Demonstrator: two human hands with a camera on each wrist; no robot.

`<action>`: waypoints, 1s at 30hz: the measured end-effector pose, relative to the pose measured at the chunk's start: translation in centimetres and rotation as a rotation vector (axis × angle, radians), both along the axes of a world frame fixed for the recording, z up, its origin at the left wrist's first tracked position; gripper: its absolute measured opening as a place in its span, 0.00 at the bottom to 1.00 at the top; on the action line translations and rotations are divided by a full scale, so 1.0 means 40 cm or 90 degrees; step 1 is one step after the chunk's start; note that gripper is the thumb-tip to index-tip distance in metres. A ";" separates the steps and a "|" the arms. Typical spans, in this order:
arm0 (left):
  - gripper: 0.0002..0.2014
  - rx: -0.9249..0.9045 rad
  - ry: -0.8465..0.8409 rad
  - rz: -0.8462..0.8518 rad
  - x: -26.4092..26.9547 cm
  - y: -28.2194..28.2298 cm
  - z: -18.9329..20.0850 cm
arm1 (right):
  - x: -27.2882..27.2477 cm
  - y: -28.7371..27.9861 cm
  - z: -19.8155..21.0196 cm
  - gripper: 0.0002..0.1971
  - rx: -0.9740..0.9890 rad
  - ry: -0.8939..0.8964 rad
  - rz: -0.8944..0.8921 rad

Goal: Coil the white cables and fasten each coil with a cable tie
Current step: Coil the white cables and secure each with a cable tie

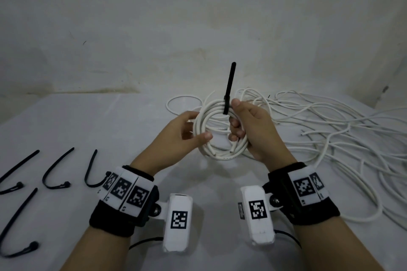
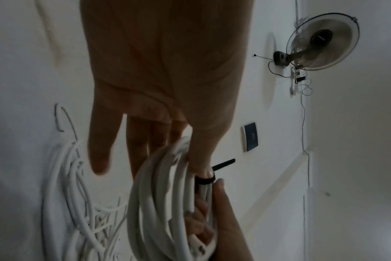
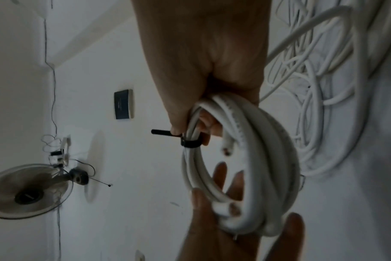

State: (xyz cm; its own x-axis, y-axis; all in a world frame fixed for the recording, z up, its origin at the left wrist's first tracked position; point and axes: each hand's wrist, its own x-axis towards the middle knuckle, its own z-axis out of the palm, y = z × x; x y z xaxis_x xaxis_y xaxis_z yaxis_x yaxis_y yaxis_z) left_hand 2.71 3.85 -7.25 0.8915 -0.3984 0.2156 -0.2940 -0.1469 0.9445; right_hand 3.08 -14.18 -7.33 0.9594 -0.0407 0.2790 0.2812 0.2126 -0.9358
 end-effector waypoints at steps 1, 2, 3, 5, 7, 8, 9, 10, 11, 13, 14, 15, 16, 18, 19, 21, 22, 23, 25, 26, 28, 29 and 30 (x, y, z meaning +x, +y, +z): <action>0.15 -0.025 0.018 -0.033 -0.005 -0.005 0.003 | 0.001 0.002 -0.002 0.13 0.004 0.006 0.004; 0.13 -0.042 0.027 -0.045 -0.006 -0.006 0.003 | 0.000 0.004 -0.004 0.13 0.010 0.012 0.010; 0.12 -0.052 0.029 -0.045 -0.006 -0.006 0.004 | -0.001 0.006 -0.005 0.14 0.015 0.015 0.014; 0.10 -0.054 0.016 -0.020 0.000 -0.006 -0.001 | -0.005 0.011 -0.005 0.15 0.020 0.013 0.019; 0.09 -0.046 0.008 -0.001 0.004 -0.006 -0.007 | -0.008 0.015 -0.004 0.17 0.019 0.012 0.021; 0.09 -0.042 0.002 0.005 0.006 -0.008 -0.010 | -0.008 0.016 -0.004 0.16 0.014 0.011 0.021; 0.09 -0.034 -0.008 0.013 0.007 -0.010 -0.014 | -0.008 0.017 -0.004 0.15 0.007 0.010 0.020; 0.08 -0.022 -0.021 0.022 0.009 -0.011 -0.018 | -0.007 0.019 -0.004 0.13 0.000 0.010 0.019; 0.08 -0.014 -0.028 0.025 0.011 -0.011 -0.021 | -0.007 0.021 -0.005 0.12 -0.007 0.011 0.016; 0.06 -0.023 -0.019 0.020 0.013 -0.012 -0.023 | -0.006 0.023 -0.005 0.12 -0.017 0.009 0.011; 0.06 -0.039 -0.013 0.012 0.012 -0.013 -0.022 | -0.007 0.023 -0.004 0.12 -0.019 0.007 0.007; 0.05 -0.062 -0.005 0.001 0.012 -0.014 -0.021 | -0.008 0.023 -0.003 0.12 -0.021 0.007 0.004; 0.05 -0.088 0.007 -0.010 0.010 -0.016 -0.018 | -0.009 0.023 -0.001 0.12 -0.022 0.009 0.004; 0.11 -0.146 0.049 -0.029 0.006 -0.022 -0.012 | -0.011 0.024 0.001 0.12 -0.018 0.017 0.015; 0.15 -0.176 0.075 -0.033 0.005 -0.024 -0.010 | -0.012 0.026 0.000 0.12 -0.018 0.019 0.022; 0.19 -0.227 0.113 -0.031 0.006 -0.031 -0.013 | -0.015 0.032 -0.001 0.13 -0.042 0.017 0.022; 0.20 -0.244 0.124 -0.027 0.006 -0.033 -0.015 | -0.015 0.035 -0.002 0.14 -0.071 0.015 0.009; 0.20 -0.255 0.133 -0.021 0.005 -0.035 -0.018 | -0.015 0.037 -0.001 0.13 -0.101 0.010 -0.014; 0.18 -0.264 0.139 -0.015 0.007 -0.038 -0.022 | -0.008 0.034 0.007 0.06 -0.146 -0.028 -0.076; 0.17 -0.259 0.138 -0.018 0.007 -0.038 -0.024 | -0.003 0.030 0.013 0.05 -0.173 -0.057 -0.110; 0.16 -0.240 0.130 -0.029 0.006 -0.038 -0.026 | 0.010 0.020 0.028 0.03 -0.219 -0.115 -0.156; 0.16 -0.232 0.127 -0.036 0.005 -0.039 -0.027 | 0.014 0.018 0.035 0.03 -0.233 -0.135 -0.175; 0.16 -0.228 0.128 -0.039 0.004 -0.039 -0.026 | 0.019 0.017 0.042 0.04 -0.250 -0.148 -0.199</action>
